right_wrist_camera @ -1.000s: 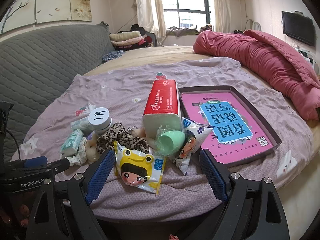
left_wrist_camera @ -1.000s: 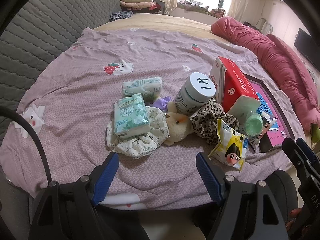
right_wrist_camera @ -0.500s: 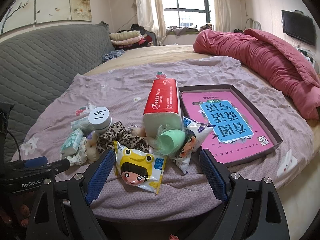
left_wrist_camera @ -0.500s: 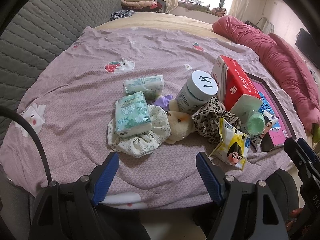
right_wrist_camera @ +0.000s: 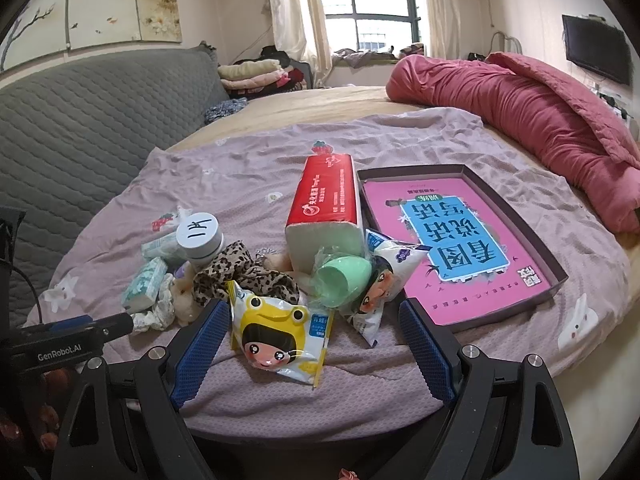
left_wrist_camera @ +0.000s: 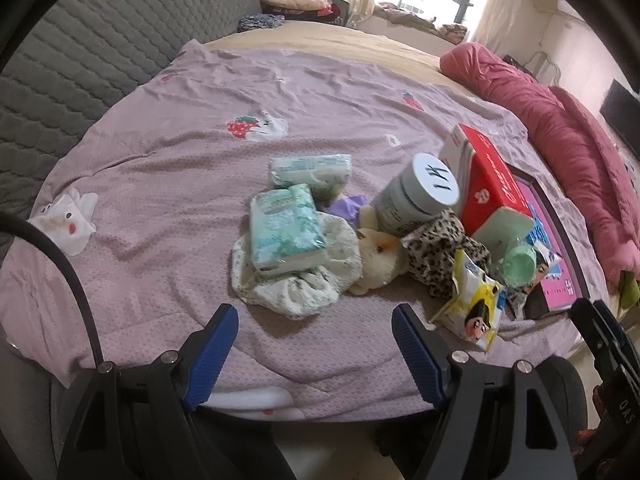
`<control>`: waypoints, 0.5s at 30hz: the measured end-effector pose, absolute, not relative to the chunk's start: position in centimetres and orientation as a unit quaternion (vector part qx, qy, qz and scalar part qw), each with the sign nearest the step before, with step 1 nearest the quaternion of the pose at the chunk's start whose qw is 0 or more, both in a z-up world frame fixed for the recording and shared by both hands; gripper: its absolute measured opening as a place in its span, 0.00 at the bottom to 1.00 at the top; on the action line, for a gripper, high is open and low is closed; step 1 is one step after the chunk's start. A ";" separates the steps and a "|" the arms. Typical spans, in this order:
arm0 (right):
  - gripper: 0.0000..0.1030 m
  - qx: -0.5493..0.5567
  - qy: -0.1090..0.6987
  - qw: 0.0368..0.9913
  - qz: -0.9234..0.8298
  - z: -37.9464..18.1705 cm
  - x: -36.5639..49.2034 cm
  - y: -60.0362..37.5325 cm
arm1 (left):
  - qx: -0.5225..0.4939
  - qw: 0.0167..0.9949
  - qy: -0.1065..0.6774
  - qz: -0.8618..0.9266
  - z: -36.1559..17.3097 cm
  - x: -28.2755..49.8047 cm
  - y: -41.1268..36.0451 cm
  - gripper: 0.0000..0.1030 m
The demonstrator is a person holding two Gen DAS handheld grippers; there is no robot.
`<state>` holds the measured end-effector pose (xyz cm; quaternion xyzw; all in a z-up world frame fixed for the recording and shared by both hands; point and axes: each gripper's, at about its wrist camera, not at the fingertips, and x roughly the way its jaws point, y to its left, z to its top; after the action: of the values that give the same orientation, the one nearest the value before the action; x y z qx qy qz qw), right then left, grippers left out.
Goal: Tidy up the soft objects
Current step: 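Grasp the green tissue pack with the left tool while the right tool grasps the bagged mint-green cup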
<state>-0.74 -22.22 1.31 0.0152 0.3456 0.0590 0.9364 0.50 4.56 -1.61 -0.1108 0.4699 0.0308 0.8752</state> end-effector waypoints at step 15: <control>0.85 0.047 0.367 0.927 0.066 0.4 0.8 -22.8 | -0.193 0.857 0.473 0.062 -3.6 5.1 10.0 0.77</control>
<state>0.84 -22.78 0.35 0.0469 0.3675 0.0659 0.9265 5.14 10.02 -3.61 -0.1934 0.4734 0.0622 0.8571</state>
